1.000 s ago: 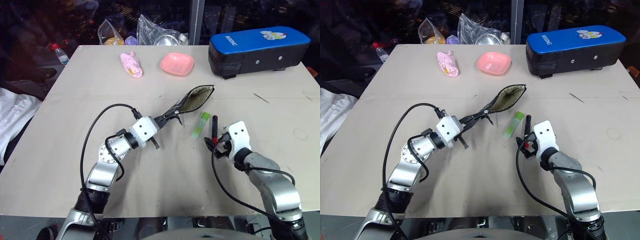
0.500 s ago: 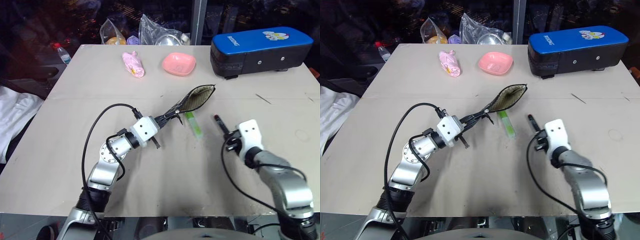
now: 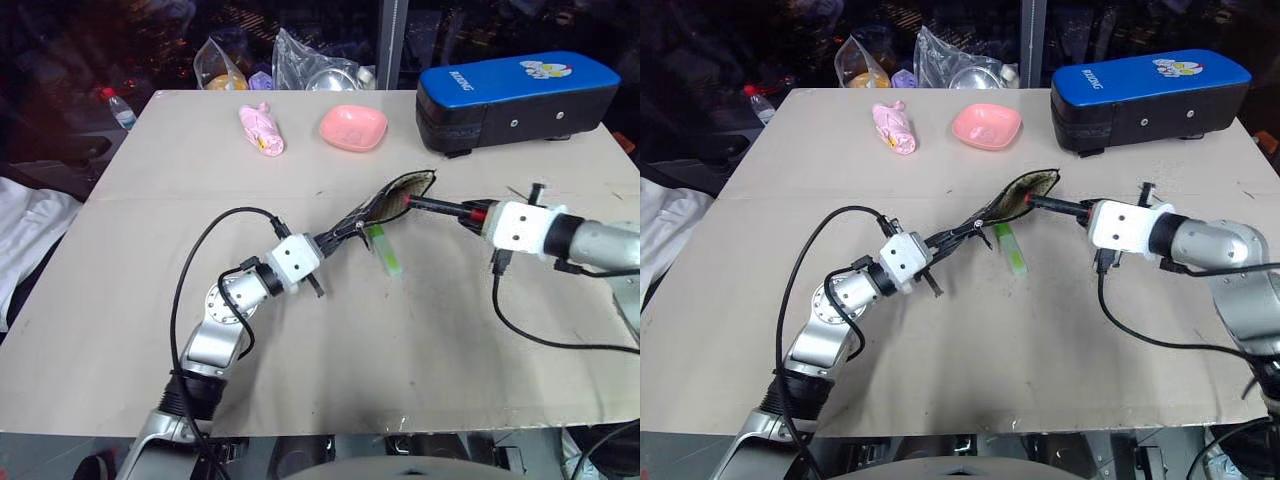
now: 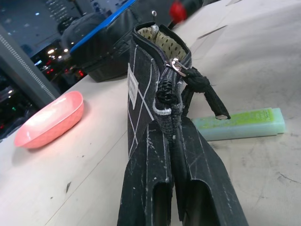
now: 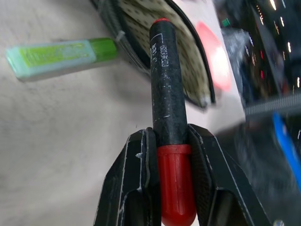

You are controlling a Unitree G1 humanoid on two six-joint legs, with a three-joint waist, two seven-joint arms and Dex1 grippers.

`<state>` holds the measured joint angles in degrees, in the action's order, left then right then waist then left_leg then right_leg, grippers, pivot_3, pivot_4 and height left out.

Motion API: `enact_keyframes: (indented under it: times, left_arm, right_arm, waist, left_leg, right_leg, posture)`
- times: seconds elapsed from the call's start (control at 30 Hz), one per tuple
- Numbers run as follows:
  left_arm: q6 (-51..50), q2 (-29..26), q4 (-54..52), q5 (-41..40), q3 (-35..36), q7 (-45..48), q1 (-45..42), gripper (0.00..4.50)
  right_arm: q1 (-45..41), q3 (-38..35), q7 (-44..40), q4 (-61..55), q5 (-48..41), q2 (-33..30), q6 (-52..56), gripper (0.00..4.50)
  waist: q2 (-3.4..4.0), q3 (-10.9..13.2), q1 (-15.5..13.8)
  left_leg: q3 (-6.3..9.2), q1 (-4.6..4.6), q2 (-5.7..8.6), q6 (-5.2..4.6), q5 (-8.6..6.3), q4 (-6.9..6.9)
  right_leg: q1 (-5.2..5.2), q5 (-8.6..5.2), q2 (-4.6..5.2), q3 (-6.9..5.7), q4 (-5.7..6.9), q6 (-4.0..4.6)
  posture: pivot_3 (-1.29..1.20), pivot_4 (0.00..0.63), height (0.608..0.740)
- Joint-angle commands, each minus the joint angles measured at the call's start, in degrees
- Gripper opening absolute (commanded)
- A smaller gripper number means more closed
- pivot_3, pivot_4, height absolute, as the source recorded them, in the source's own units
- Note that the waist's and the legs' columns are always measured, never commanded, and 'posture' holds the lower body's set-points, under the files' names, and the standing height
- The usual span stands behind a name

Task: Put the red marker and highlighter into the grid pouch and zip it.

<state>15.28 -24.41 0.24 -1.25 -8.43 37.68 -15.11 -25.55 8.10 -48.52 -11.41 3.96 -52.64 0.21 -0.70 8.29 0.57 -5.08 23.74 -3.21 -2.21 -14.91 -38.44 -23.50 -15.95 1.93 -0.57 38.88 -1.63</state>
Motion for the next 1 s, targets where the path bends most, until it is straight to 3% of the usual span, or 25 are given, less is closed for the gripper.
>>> enact_keyframes:
  times: [0.03, 0.27, 0.53, 0.6, 0.67, 0.73, 0.8, 0.83, 1.0]
  left_arm:
    - [2.0, -0.4, -1.2, -0.2, -0.3, 1.0, -1.2, 0.0]
    - [3.9, -1.8, -1.1, -0.6, -1.1, 3.8, -2.6, 0.0]
    - [5.9, -2.1, 0.5, -2.0, -1.8, 8.1, -5.5, 0.0]
    - [5.7, -1.9, 1.0, -2.5, -1.5, 8.6, -6.1, 0.0]
    - [5.2, -1.7, 1.5, -2.9, -1.0, 8.5, -6.5, 0.0]
    - [3.2, -1.0, 1.8, -3.3, 0.5, 6.7, -6.4, 0.0]
    - [1.1, -0.2, 1.1, -3.9, 1.6, 4.9, -5.4, 0.0]
    - [0.6, -0.1, 0.6, -4.0, 1.8, 4.6, -4.9, 0.0]
    - [-2.6, 0.5, -1.1, -4.5, 3.4, 1.8, -3.4, 0.0]
  right_arm:
    - [-4.7, 2.0, -2.8, 5.1, 2.4, 0.1, -8.6, 0.28]
    - [-15.1, 8.6, -6.5, 16.8, 7.7, 3.5, -21.0, 0.28]
    - [-25.2, 13.7, -8.0, 24.6, 11.5, 11.4, -26.4, 0.28]
    - [-26.2, 13.7, -8.1, 25.7, 11.9, 12.6, -26.3, 1.4]
    - [-26.5, 13.2, -8.4, 26.0, 11.7, 12.9, -25.5, 2.19]
    - [-26.1, 10.2, -8.9, 23.7, 8.8, 12.2, -22.3, 3.42]
    - [-25.0, 6.1, -10.6, 19.4, 3.1, 10.9, -15.4, 4.21]
    - [-24.4, 4.6, -11.4, 17.1, 0.5, 10.7, -11.4, 4.45]
    - [-18.8, -2.5, -10.3, 3.6, -12.0, 12.0, 12.0, 4.45]
  waist:
    - [-0.01, 0.0, -0.2]
    - [0.01, 0.0, -0.1]
    - [0.02, 0.0, 0.0]
    - [0.02, 0.0, -0.2]
    - [0.02, 0.0, -0.3]
    - [0.02, 0.0, -0.4]
    - [0.07, 0.1, -0.5]
    - [0.07, 0.1, -0.5]
    - [0.06, 0.0, -0.4]
  left_leg:
    - [-0.01, 0.01, 0.0, 0.15, 0.09, -0.01]
    - [-0.12, -0.02, -0.02, 0.18, 0.11, -0.03]
    - [-0.17, -0.02, -0.08, 0.2, 0.12, -0.03]
    - [-0.18, 0.0, -0.07, 0.2, 0.12, -0.04]
    - [-0.21, 0.0, -0.07, 0.2, 0.12, -0.05]
    - [-0.23, 0.01, -0.06, 0.2, 0.12, -0.08]
    - [-0.23, 0.02, -0.06, 0.19, 0.12, -0.09]
    - [-0.23, 0.03, -0.07, 0.19, 0.12, -0.09]
    - [-0.06, 0.02, -0.12, 0.2, 0.12, -0.07]
  right_leg:
    - [0.0, 0.0, 0.02, 0.0, -0.02, 0.0]
    - [-0.01, 0.0, 0.04, 0.05, 0.01, 0.0]
    - [-0.05, 0.0, 0.03, 0.05, 0.04, 0.0]
    - [-0.05, 0.0, 0.06, 0.04, 0.04, 0.0]
    - [-0.05, 0.0, 0.08, 0.05, 0.04, 0.0]
    - [-0.05, 0.0, 0.09, 0.06, 0.04, 0.0]
    - [-0.05, 0.01, 0.1, 0.06, 0.06, 0.0]
    - [-0.06, 0.01, 0.12, 0.07, 0.07, 0.0]
    - [-0.03, 0.01, 0.15, 0.02, 0.1, 0.0]
  posture:
    - [0.0, 0.15, 0.737]
    - [0.0, 0.15, 0.737]
    - [0.0, 0.15, 0.737]
    - [0.0, 0.15, 0.737]
    - [0.0, 0.15, 0.737]
    - [0.0, 0.15, 0.737]
    - [0.0, 0.15, 0.737]
    - [0.0, 0.15, 0.737]
    - [0.0, 0.15, 0.737]
